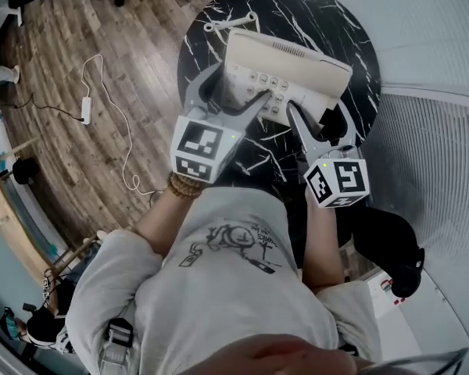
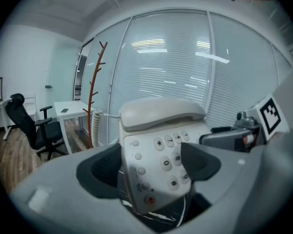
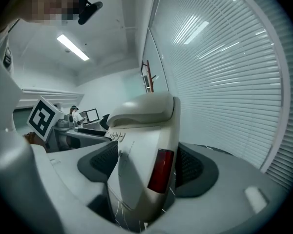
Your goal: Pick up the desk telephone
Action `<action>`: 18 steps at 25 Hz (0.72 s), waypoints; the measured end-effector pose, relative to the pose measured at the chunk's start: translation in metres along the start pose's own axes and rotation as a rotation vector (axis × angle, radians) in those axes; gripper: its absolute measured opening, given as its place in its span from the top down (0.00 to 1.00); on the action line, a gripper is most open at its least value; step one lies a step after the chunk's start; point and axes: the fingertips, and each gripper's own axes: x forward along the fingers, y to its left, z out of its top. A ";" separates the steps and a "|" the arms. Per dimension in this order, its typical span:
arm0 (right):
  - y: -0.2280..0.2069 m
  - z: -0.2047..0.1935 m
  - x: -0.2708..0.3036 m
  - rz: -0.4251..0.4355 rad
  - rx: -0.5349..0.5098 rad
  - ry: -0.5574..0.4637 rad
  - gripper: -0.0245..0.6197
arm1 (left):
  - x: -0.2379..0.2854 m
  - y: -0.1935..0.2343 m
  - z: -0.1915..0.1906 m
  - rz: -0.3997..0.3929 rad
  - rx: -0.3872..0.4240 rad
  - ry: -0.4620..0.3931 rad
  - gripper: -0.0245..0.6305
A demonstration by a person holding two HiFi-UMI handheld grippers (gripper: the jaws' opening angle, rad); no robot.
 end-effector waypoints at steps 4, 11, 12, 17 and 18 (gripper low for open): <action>0.007 0.025 -0.012 -0.010 -0.022 -0.034 0.42 | -0.012 -0.007 0.022 0.005 0.006 -0.031 0.38; 0.019 0.054 -0.028 -0.032 -0.041 -0.084 0.42 | -0.031 -0.015 0.053 0.014 0.031 -0.083 0.38; 0.020 0.057 -0.030 -0.033 -0.044 -0.090 0.42 | -0.033 -0.017 0.057 0.015 0.036 -0.089 0.38; 0.027 0.075 -0.043 -0.035 -0.049 -0.122 0.42 | -0.046 -0.025 0.082 0.025 0.067 -0.135 0.38; 0.028 0.078 -0.046 -0.036 -0.050 -0.128 0.42 | -0.049 -0.026 0.086 0.026 0.071 -0.142 0.38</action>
